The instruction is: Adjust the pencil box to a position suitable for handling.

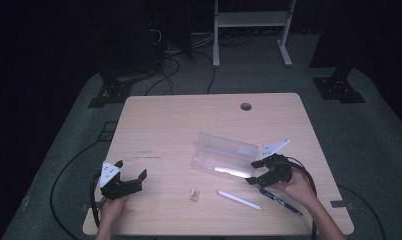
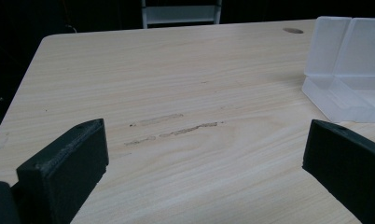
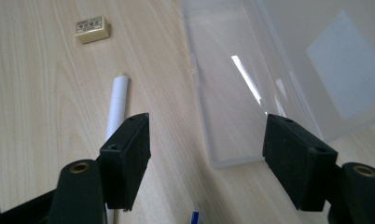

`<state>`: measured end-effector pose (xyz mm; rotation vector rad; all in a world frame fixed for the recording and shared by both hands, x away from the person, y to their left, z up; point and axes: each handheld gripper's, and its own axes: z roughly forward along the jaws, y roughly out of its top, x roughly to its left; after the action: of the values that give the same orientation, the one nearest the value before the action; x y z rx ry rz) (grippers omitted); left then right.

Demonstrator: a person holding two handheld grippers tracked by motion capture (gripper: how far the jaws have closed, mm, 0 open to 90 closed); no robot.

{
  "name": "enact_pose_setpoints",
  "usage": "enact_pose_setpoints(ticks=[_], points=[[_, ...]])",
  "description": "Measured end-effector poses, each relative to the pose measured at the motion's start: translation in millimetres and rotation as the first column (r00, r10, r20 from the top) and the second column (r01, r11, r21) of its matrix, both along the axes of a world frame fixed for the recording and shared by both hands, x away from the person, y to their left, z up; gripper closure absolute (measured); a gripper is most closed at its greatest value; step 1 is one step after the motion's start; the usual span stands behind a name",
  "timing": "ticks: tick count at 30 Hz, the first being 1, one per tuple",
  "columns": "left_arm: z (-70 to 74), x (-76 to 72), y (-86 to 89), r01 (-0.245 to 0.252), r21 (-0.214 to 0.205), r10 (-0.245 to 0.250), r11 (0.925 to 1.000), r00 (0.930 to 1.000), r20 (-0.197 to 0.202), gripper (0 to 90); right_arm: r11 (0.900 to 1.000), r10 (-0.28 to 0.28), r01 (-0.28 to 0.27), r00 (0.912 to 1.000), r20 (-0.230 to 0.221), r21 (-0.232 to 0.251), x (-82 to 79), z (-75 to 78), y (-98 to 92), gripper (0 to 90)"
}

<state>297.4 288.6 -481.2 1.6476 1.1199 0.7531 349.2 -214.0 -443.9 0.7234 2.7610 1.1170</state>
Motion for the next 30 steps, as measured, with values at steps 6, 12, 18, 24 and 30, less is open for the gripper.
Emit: enact_pose_setpoints(ticks=[6, 12, 18, 24, 30], points=[[-0.1, 0.2, 0.1, -0.001, -0.003, 0.001, 1.0, 1.0, -0.004, 0.0, 0.9999, -0.014, 0.014, 0.9999, -0.001, -0.009, -6.5, -4.3, -6.4, 29.5], [-0.1, 0.1, -0.2, 0.001, 0.002, -0.001, 1.0, 1.0, -0.003, 0.0, 0.9995, -0.031, 0.031, 0.9995, -0.003, -0.009, -12.5, -6.9, -14.6, 28.9], [-0.1, 0.0, -0.6, 0.002, 0.004, -0.002, 1.0, 1.0, -0.003, 0.0, 0.9987, -0.047, 0.047, 0.9989, -0.008, -0.019, -18.8, -9.6, -24.8, 28.6], [-0.1, 0.3, -0.2, 0.001, 0.003, -0.001, 1.0, 1.0, -0.004, 0.0, 0.9974, -0.065, 0.065, 0.9978, 0.012, -0.032, -27.2, -11.3, -34.6, 29.3], [0.0, 0.0, -0.8, 0.002, 0.006, -0.002, 1.0, 1.0, -0.004, 0.0, 0.9968, -0.067, 0.068, 0.9977, 0.01, -0.043, -35.1, -15.7, -40.5, 32.3]])
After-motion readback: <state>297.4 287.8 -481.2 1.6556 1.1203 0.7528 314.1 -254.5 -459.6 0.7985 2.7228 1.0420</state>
